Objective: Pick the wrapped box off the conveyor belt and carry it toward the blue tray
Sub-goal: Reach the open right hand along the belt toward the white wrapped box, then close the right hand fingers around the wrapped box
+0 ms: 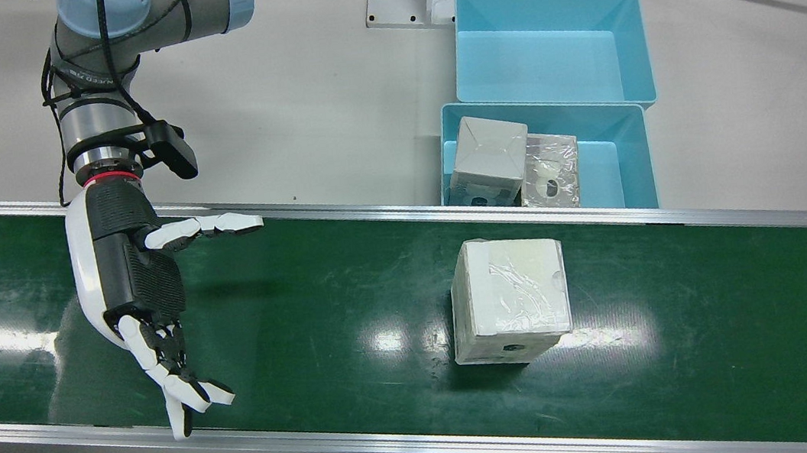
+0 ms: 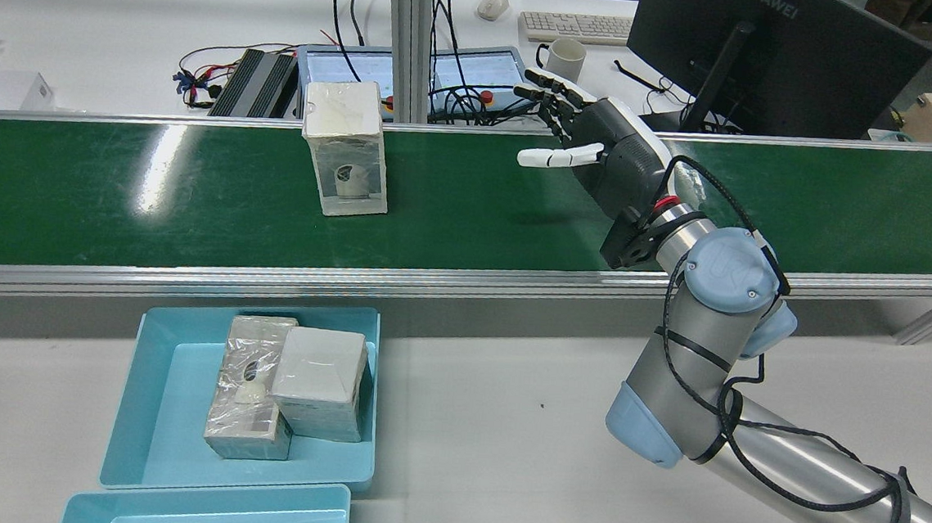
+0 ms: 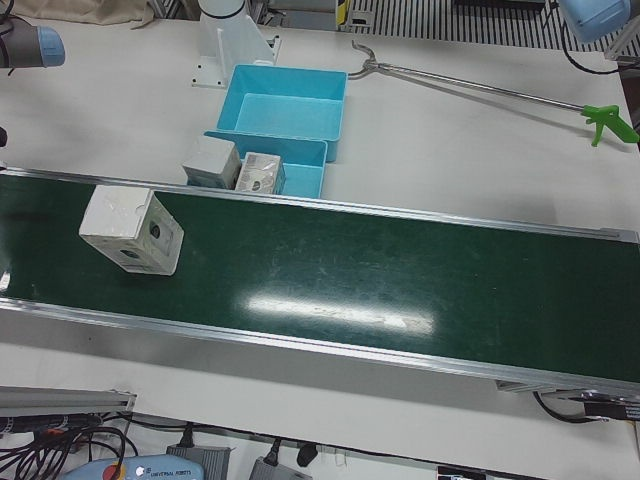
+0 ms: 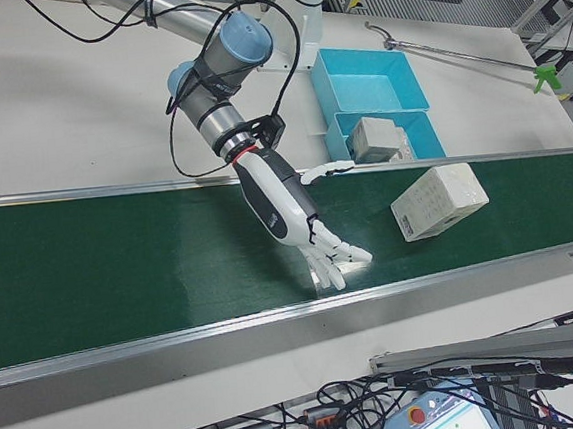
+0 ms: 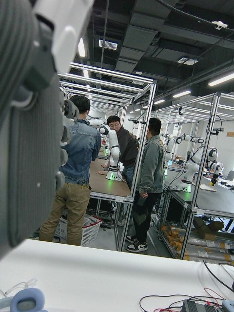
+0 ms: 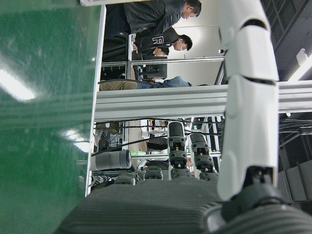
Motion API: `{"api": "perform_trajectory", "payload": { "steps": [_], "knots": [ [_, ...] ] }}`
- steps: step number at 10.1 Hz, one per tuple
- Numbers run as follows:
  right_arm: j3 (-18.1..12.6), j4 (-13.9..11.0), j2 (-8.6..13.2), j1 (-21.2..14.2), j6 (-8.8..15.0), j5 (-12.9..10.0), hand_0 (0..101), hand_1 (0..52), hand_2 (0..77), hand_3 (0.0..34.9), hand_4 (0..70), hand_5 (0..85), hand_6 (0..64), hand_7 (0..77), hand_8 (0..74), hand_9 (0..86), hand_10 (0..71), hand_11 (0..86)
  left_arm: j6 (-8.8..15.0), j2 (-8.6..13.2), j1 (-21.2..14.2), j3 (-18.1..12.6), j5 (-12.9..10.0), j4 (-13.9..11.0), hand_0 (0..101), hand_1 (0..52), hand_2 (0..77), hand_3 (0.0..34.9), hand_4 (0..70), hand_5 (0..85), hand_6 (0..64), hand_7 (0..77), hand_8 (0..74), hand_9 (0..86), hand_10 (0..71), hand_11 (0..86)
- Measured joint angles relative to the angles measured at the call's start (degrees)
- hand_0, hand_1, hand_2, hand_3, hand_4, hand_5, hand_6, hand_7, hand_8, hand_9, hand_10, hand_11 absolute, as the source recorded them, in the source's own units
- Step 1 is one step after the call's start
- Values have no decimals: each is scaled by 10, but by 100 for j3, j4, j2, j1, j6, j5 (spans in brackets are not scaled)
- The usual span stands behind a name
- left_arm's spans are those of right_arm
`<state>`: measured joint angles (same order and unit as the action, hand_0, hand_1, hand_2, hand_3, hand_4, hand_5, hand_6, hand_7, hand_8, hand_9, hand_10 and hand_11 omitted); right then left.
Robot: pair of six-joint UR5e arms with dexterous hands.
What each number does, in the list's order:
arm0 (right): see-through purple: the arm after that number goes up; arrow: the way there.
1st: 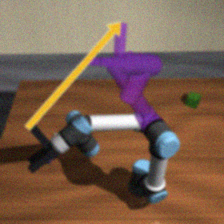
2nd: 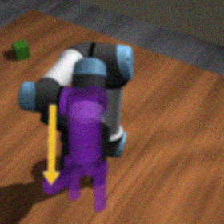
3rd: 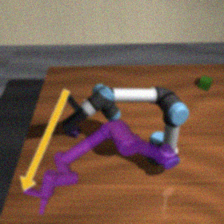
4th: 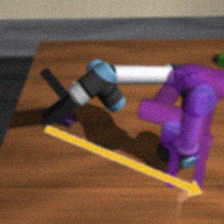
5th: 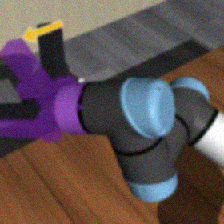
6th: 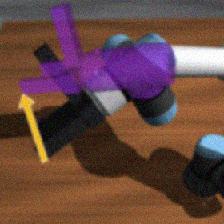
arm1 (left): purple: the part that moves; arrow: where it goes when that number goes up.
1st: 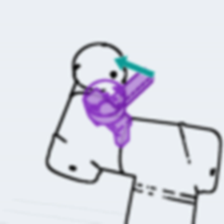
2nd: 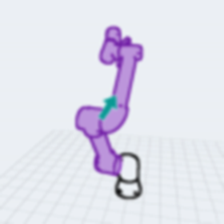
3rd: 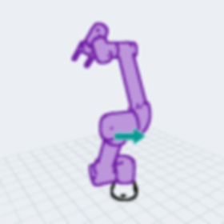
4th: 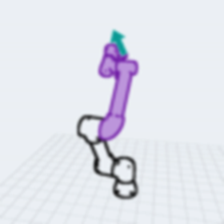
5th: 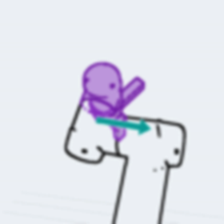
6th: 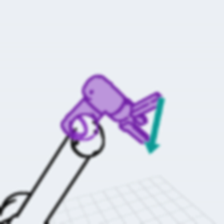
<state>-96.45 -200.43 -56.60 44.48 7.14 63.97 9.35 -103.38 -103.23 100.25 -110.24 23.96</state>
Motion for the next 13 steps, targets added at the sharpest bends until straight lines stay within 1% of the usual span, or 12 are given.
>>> {"api": "perform_trajectory", "payload": {
  "steps": [1, 2, 3, 4, 5, 6, 7, 9, 11, 12, 13],
  "knots": [
    [36, -7, 60, -59, 3, -8, 482, 158, 142, 59, 65, 131, 60, 213, 5, 33, 0, 11, 0, 0, 0, 0, 0, 0, 0, 0, 5, 0, 5, 11, 5, 5, 5, 0, 5, 0],
    [61, -10, 98, -87, 4, -12, 482, 158, 142, 67, 87, 131, 60, 213, 5, 33, 0, 11, 0, 0, 0, 0, 0, 0, 0, 0, 5, 0, 5, 11, 5, 5, 5, 0, 5, 0],
    [88, -12, 123, -107, 8, -17, 482, 158, 142, 67, 87, 131, 60, 213, 5, 33, 0, 11, 0, 0, 0, 0, 0, 0, 0, 0, 5, 0, 5, 11, 0, 5, 5, 5, 5, 5],
    [151, -13, 169, -124, 13, -21, 481, 158, 147, 78, 87, 115, 55, 196, 5, 33, 0, 11, 0, 0, 0, 0, 0, 0, 0, 0, 5, 0, 5, 11, 5, 5, 5, 5, 5, 0],
    [251, -12, 251, -144, 21, -21, 481, 158, 147, 78, 87, 115, 55, 196, 5, 33, 0, 11, 0, 0, 0, 0, 0, 0, 0, 0, 5, 0, 0, 11, 5, 5, 5, 0, 0, 5],
    [340, -11, 344, -167, 31, -21, 482, 158, 147, 78, 60, 87, 44, 169, 5, 27, 0, 11, 0, 0, 0, 0, 0, 0, 0, 0, 5, 0, 0, 11, 5, 5, 5, 0, 0, 5],
    [427, -12, 446, -187, 40, -21, 482, 158, 147, 105, 71, 104, 44, 180, 5, 22, 0, 11, 0, 0, 0, 0, 0, 0, 0, 0, 5, 0, 0, 11, 5, 5, 5, 0, 5, 0],
    [575, -13, 626, -213, 50, -18, 482, 158, 147, 105, 71, 104, 44, 180, 5, 22, 0, 11, 0, 0, 0, 0, 0, 0, 0, 0, 5, 0, 5, 11, 5, 5, 5, 5, 5, 0],
    [639, -14, 724, -236, 76, -20, 483, 164, 147, 106, 65, 104, 44, 191, 5, 22, 0, 11, 0, 0, 0, 0, 0, 0, 0, 0, 5, 0, 5, 11, 0, 5, 5, 0, 0, 0],
    [656, -14, 768, -250, 102, -21, 483, 164, 164, 106, 87, 120, 55, 213, 16, 49, 0, 11, 0, 0, 0, 0, 0, 0, 0, 0, 5, 0, 5, 11, 5, 5, 5, 0, 0, 5],
    [694, -14, 827, -263, 119, -21, 483, 180, 158, 106, 87, 120, 55, 213, 16, 49, 0, 11, 0, 0, 0, 0, 0, 0, 0, 0, 5, 0, 5, 11, 5, 5, 5, 0, 0, 5]
  ]
}}
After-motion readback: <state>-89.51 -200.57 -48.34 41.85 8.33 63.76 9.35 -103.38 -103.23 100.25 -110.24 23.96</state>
